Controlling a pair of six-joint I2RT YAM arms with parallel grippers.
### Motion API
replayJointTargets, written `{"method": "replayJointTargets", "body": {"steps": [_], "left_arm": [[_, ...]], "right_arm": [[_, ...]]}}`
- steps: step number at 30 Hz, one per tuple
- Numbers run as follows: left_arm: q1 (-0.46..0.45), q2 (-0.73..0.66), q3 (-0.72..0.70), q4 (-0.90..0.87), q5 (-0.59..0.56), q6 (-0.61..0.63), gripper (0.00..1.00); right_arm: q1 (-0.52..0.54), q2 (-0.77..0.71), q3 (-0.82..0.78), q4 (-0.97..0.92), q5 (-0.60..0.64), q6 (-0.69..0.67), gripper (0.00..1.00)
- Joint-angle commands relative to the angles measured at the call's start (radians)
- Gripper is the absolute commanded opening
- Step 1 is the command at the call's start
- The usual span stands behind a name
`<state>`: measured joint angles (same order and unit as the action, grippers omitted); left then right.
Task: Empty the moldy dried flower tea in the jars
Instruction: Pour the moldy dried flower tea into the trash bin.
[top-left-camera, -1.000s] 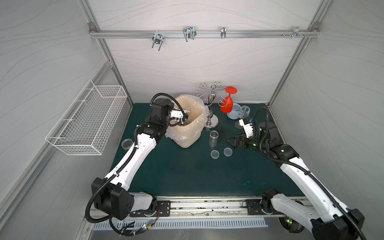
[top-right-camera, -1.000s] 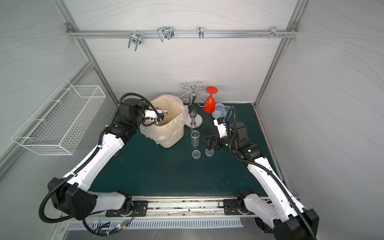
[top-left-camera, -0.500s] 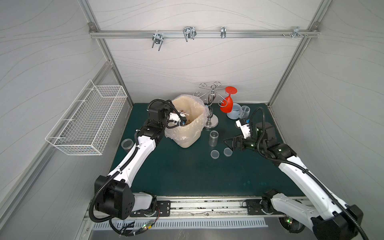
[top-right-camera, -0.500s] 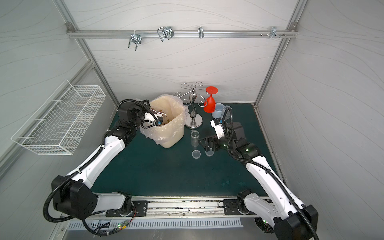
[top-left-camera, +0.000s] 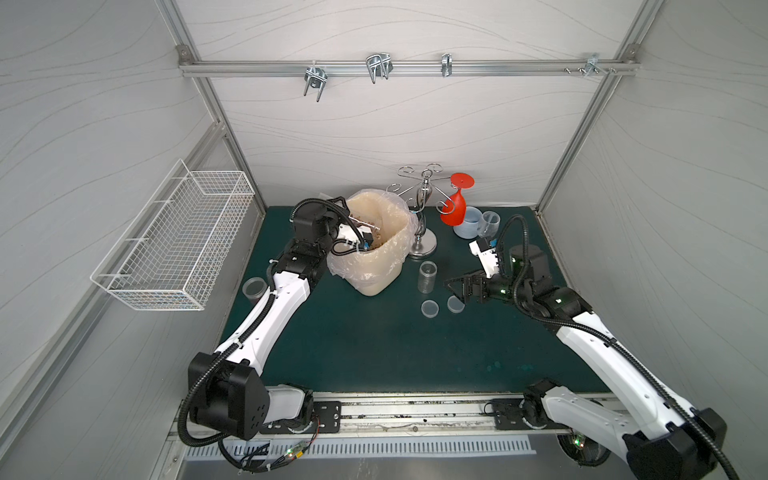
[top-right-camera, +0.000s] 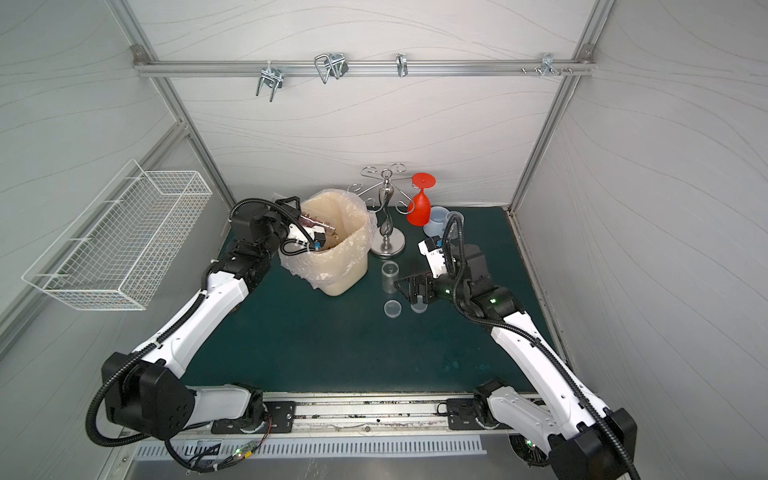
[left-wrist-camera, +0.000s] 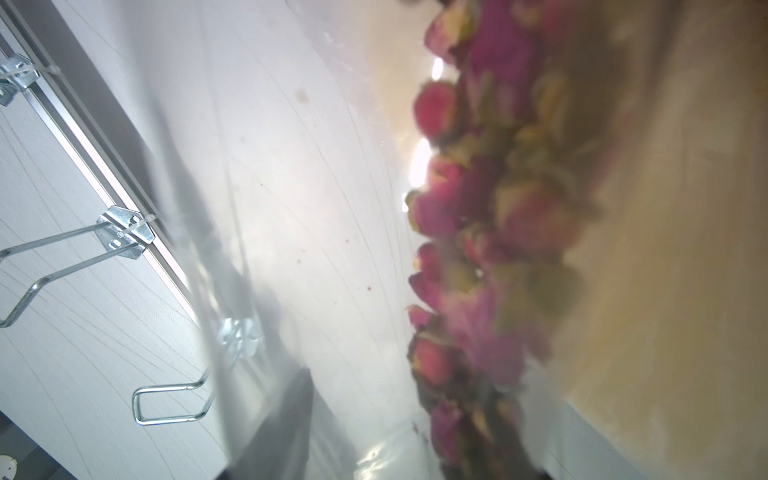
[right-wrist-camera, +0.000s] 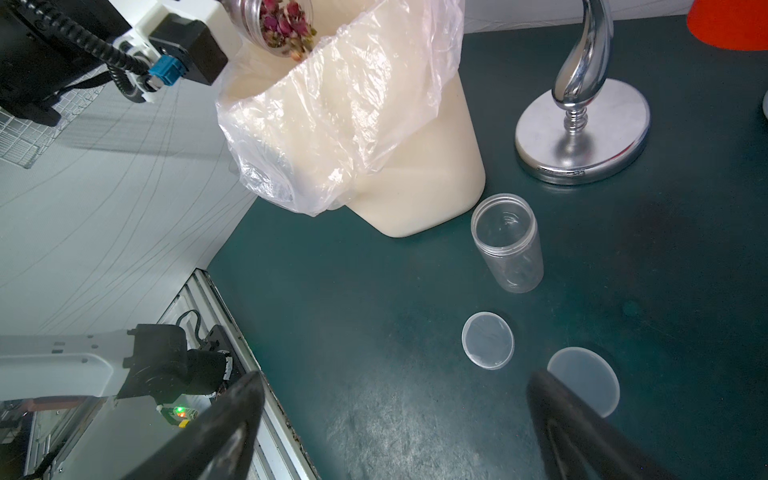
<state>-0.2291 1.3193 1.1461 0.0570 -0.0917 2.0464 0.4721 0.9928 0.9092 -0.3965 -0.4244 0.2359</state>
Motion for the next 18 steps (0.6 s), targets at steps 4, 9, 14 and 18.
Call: {"method": "replayJointTargets", "body": {"steps": [4, 9, 14, 18], "left_arm": [[0.005, -0.015, 0.031, 0.043, 0.035, 0.012, 0.0], [0.005, -0.017, 0.03, 0.056, 0.027, -0.001, 0.0], [0.008, -0.02, 0.018, 0.063, 0.033, 0.009, 0.0], [0.015, -0.015, 0.048, 0.022, 0.026, -0.067, 0.0]], "right_arm": [[0.008, -0.003, 0.005, 0.02, -0.011, 0.002, 0.99], [0.011, 0.018, 0.013, 0.024, -0.015, 0.002, 0.99], [0.016, 0.024, 0.015, 0.019, -0.014, 0.003, 0.99], [0.017, 0.025, 0.011, 0.022, -0.012, 0.003, 0.99]]}}
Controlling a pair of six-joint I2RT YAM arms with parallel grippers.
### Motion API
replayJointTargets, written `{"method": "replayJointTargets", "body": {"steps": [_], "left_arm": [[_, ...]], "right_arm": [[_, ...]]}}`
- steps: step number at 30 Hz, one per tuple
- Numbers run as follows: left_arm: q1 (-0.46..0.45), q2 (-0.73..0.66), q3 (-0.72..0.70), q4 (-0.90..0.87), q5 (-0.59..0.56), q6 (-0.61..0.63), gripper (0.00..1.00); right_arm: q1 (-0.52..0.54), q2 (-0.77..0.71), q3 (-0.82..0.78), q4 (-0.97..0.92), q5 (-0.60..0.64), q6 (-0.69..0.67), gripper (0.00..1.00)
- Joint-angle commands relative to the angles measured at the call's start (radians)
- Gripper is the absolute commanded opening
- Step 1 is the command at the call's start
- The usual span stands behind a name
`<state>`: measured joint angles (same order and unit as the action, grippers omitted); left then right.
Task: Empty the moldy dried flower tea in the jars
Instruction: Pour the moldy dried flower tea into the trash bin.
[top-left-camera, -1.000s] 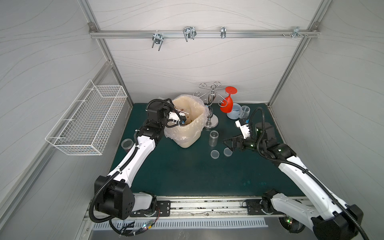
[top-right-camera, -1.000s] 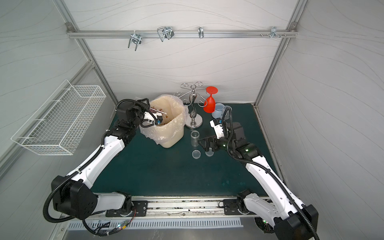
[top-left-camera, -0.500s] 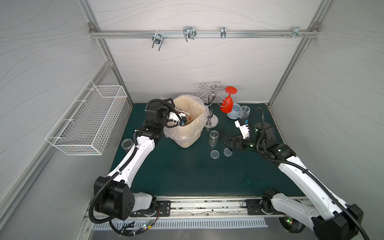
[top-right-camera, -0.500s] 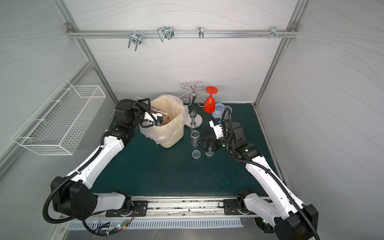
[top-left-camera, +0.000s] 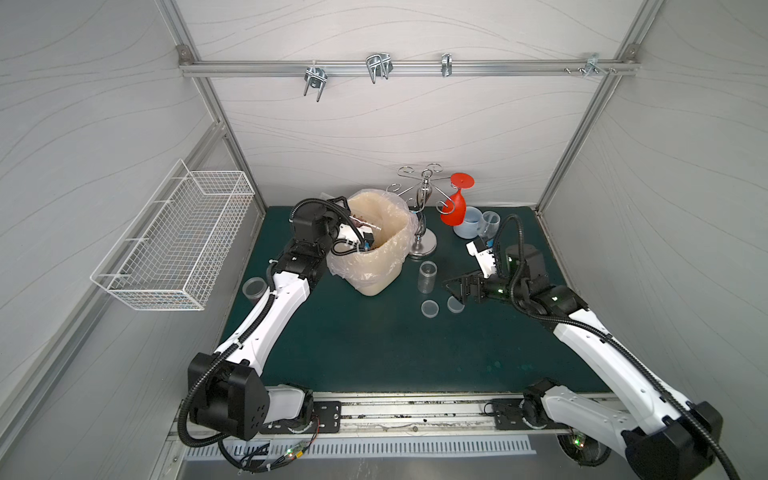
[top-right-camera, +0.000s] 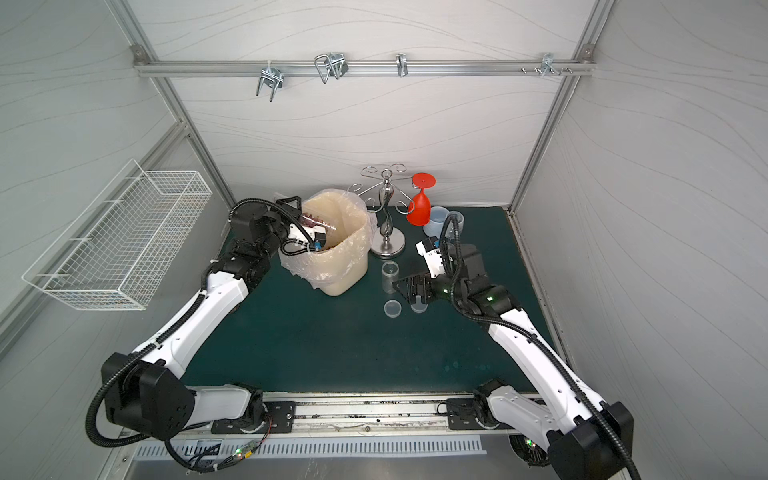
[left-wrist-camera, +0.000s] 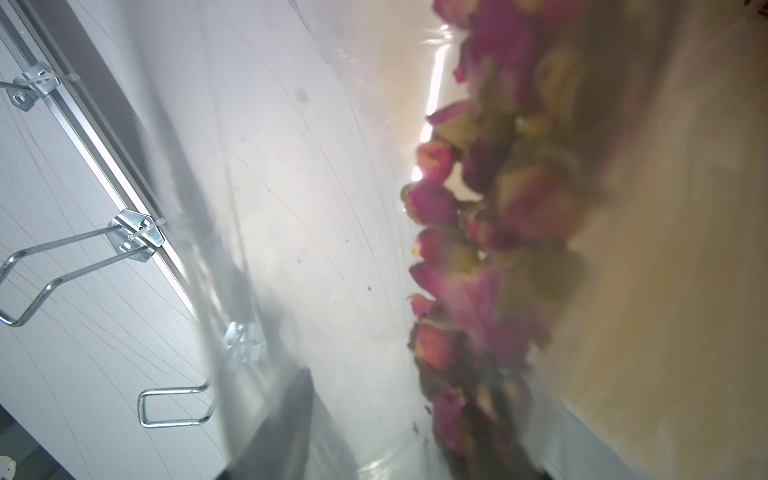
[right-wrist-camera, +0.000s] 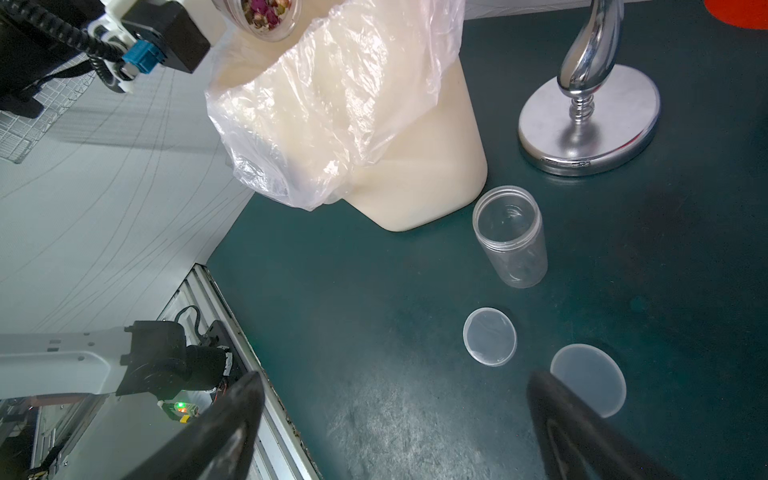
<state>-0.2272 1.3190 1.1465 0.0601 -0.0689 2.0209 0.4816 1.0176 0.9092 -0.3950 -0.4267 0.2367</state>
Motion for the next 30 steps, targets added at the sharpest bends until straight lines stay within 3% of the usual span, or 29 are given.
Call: {"method": "replayJointTargets", "body": {"steps": [1, 5, 11, 18, 25, 30], "left_arm": [[0.019, -0.014, 0.051, 0.011, 0.0, -0.053, 0.0], [0.04, -0.023, 0.062, -0.046, 0.008, -0.148, 0.0], [0.057, -0.017, 0.082, -0.121, -0.018, -0.194, 0.0], [0.057, -0.003, 0.08, -0.074, -0.073, -0.099, 0.0], [0.059, 0.024, 0.017, 0.137, -0.014, -0.019, 0.0], [0.058, 0.033, -0.002, 0.174, 0.009, 0.029, 0.0]], "right_arm": [[0.008, -0.002, 0.012, 0.022, -0.011, 0.004, 0.99], [0.01, -0.006, 0.016, 0.039, -0.033, 0.026, 0.99], [0.021, 0.0, 0.042, 0.06, -0.059, 0.055, 0.99], [0.054, 0.035, 0.068, 0.078, -0.056, 0.082, 0.99], [0.097, 0.051, 0.085, 0.107, -0.058, 0.106, 0.99], [0.103, 0.021, 0.066, 0.16, -0.088, 0.132, 0.99]]}}
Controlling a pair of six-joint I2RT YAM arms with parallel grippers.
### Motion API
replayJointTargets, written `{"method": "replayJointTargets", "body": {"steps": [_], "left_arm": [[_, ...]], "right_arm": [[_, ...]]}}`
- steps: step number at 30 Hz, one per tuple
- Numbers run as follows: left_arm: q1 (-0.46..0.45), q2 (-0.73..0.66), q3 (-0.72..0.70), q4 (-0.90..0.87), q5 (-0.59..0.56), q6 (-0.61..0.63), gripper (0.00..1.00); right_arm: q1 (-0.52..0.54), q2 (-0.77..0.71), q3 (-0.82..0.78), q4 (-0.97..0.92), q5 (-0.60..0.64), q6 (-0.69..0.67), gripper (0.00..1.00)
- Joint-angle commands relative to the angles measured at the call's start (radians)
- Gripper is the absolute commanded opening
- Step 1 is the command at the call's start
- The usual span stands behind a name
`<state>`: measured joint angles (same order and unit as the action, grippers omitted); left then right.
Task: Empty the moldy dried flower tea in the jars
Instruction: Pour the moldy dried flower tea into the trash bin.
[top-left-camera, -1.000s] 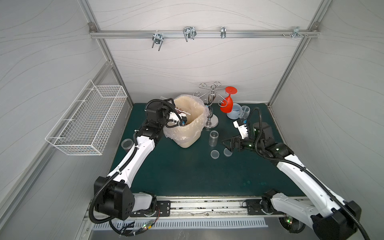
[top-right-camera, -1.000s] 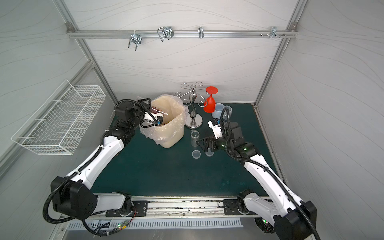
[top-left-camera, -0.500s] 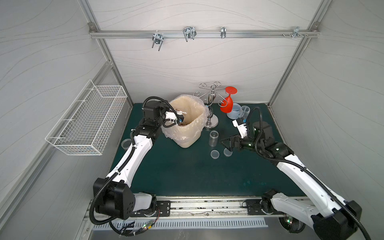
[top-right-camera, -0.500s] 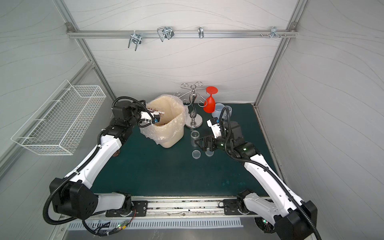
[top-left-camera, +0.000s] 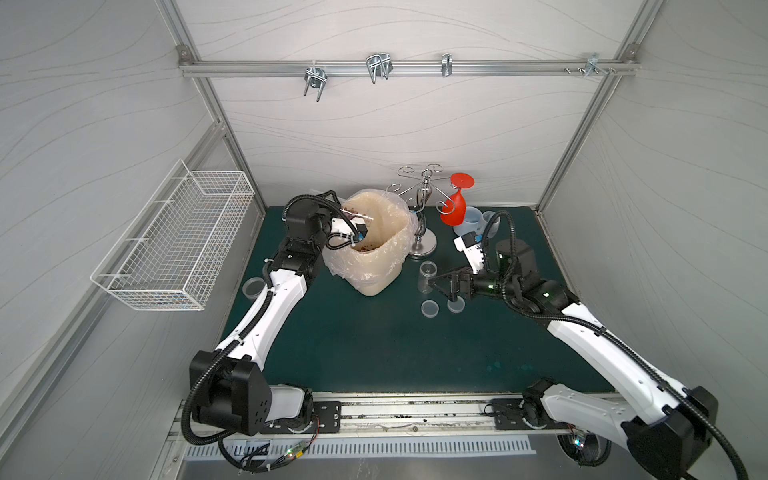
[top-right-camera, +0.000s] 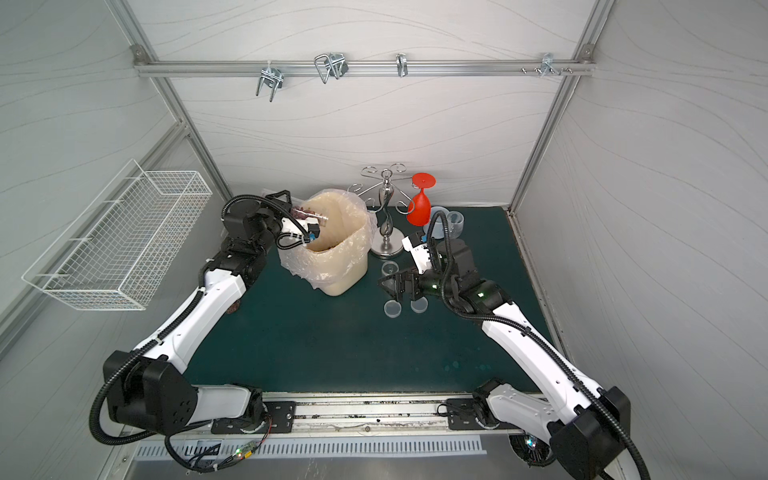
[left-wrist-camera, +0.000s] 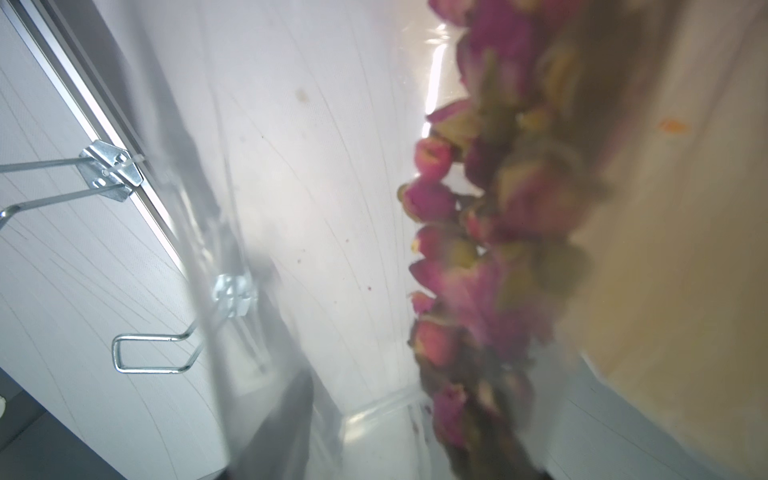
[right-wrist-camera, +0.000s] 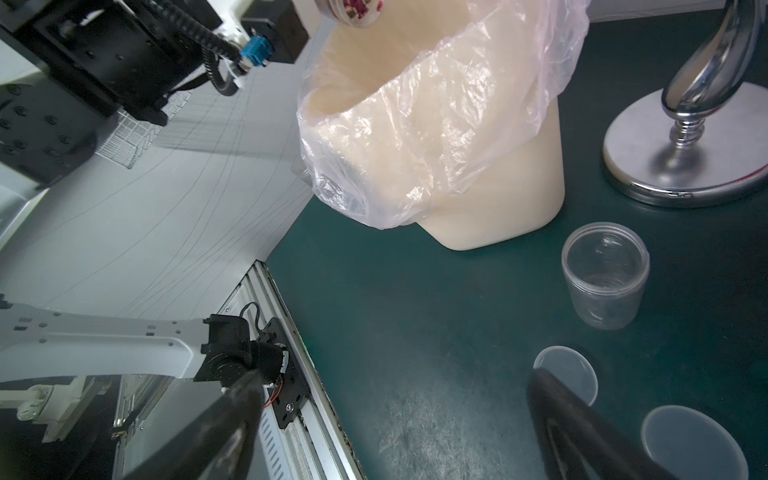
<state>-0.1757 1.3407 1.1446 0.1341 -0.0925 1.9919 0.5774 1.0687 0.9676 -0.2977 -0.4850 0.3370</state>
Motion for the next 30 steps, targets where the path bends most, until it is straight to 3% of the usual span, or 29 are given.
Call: {"method": "replayJointTargets", "body": {"steps": [1, 7, 14, 21, 30], "left_arm": [[0.007, 0.009, -0.004, 0.102, 0.034, 0.063, 0.0], [0.007, -0.003, -0.006, 0.108, 0.039, 0.072, 0.0], [0.007, -0.01, -0.012, 0.095, 0.049, 0.028, 0.0], [0.007, -0.039, 0.038, -0.11, 0.088, -0.172, 0.0], [0.008, -0.053, 0.064, -0.231, 0.124, -0.326, 0.0]], "right_arm": [[0.006, -0.037, 0.002, 0.076, -0.029, 0.04, 0.99], [0.007, -0.042, -0.009, 0.153, -0.042, 0.108, 0.99], [0.011, -0.009, 0.002, 0.285, -0.045, 0.298, 0.99], [0.066, 0.095, 0.067, 0.395, 0.036, 0.506, 0.92], [0.12, 0.315, 0.227, 0.543, 0.018, 0.753, 0.8]]}}
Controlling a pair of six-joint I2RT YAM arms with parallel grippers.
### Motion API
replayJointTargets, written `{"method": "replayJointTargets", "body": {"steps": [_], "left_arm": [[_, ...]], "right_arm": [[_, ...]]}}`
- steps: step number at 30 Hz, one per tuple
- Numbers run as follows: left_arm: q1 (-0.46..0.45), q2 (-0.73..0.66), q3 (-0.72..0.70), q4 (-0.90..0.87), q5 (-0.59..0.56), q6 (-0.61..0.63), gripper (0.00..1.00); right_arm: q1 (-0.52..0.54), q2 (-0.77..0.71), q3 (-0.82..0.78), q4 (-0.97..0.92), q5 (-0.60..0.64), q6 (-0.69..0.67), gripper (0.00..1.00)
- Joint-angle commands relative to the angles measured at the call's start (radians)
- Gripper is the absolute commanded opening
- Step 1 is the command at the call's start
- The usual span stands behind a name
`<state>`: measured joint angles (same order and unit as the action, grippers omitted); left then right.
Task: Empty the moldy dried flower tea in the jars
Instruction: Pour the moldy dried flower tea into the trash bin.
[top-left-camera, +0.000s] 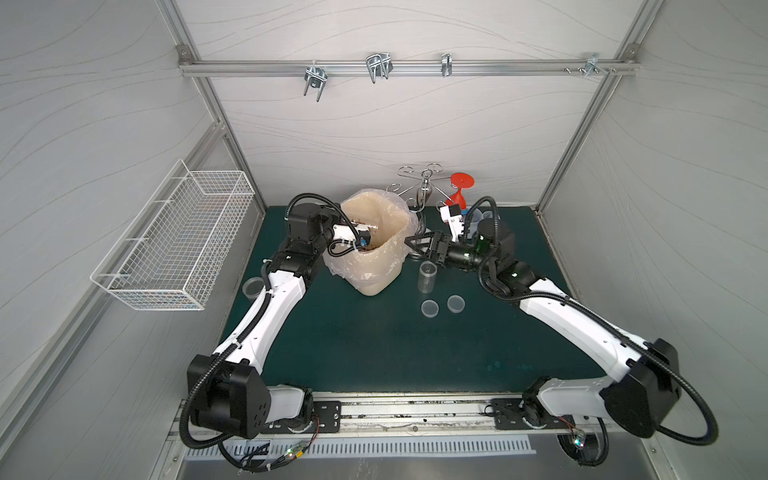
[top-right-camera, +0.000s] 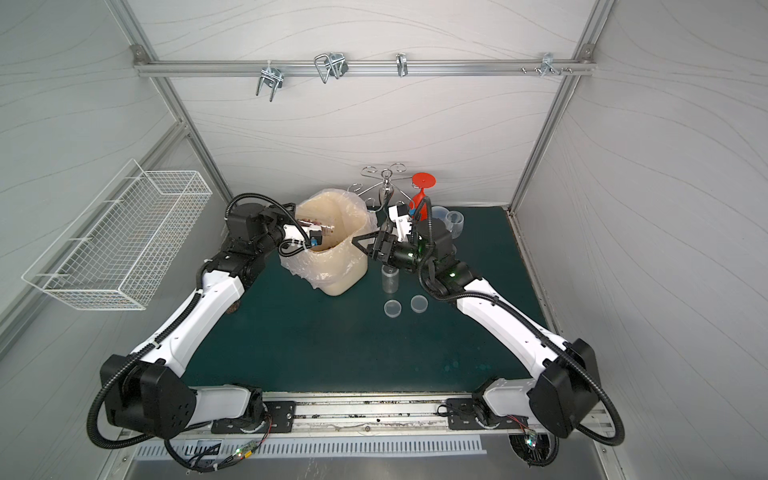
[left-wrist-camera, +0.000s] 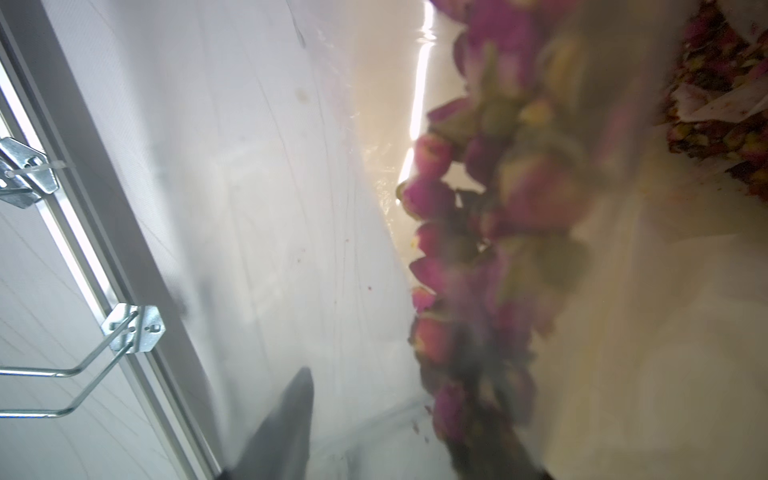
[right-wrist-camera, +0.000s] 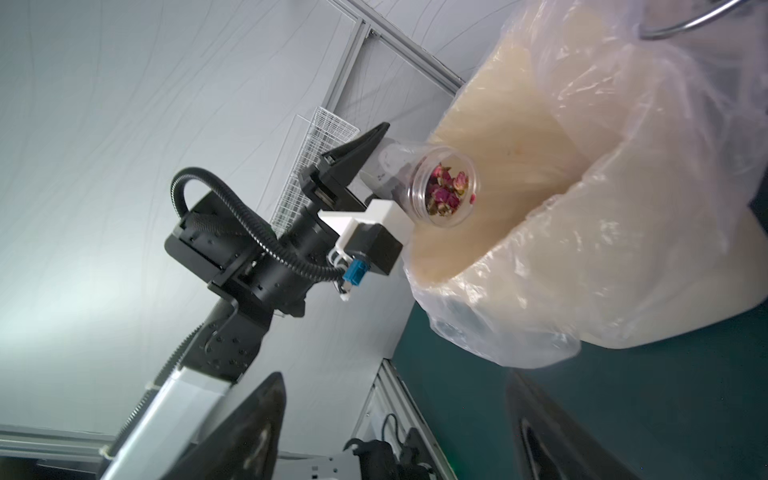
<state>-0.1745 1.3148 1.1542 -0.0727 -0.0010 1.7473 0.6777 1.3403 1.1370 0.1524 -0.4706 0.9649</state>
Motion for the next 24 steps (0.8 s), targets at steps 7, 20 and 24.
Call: {"method": "replayJointTargets", "body": {"steps": [7, 20, 24], "left_arm": [[0.007, -0.047, 0.052, -0.047, 0.059, -0.154, 0.0], [0.007, -0.074, 0.023, -0.032, 0.087, -0.172, 0.0], [0.006, -0.077, 0.015, -0.028, 0.095, -0.178, 0.0]], "right_arm": [[0.026, 0.199, 0.19, 0.127, -0.052, 0.213, 0.69], [0.064, 0.379, 0.368, 0.144, -0.12, 0.253, 0.51], [0.069, 0.416, 0.402, 0.149, -0.132, 0.266, 0.42]]}}
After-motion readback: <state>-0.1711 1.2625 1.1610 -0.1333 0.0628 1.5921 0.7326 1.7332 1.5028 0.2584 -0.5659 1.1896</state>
